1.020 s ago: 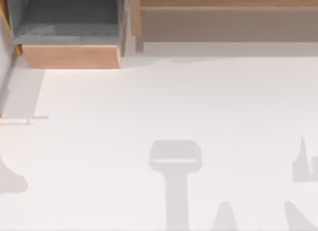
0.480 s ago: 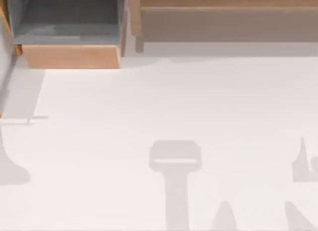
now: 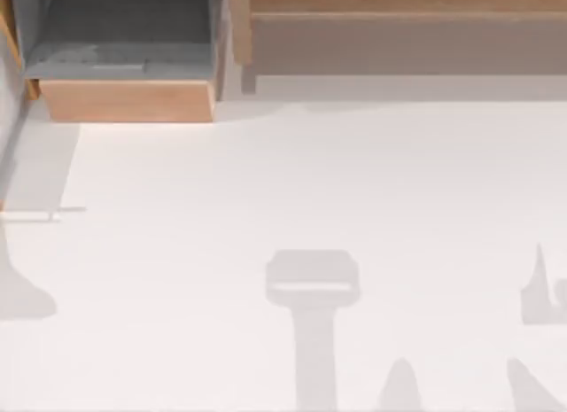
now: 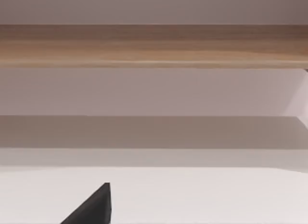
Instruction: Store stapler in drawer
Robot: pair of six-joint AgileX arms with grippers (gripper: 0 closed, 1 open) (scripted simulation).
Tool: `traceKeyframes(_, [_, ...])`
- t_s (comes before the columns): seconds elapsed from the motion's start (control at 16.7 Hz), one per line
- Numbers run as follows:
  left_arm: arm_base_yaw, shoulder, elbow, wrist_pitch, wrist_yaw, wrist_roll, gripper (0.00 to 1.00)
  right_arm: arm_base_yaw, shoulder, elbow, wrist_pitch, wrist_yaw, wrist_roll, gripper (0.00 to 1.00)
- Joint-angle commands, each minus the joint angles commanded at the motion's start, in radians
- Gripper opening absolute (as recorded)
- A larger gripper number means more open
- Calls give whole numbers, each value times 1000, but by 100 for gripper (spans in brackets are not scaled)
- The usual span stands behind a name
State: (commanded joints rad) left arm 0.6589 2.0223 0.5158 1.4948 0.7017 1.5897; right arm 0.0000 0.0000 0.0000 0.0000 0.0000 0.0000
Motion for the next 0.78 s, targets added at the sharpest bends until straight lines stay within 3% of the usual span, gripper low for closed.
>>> traceKeyframes(0.66, [0,0,0,0,0,0,2,0,0,0,0,0,0,100])
traceKeyframes(0.78, [0,0,0,0,0,0,0,0,0,0,0,0,0,100])
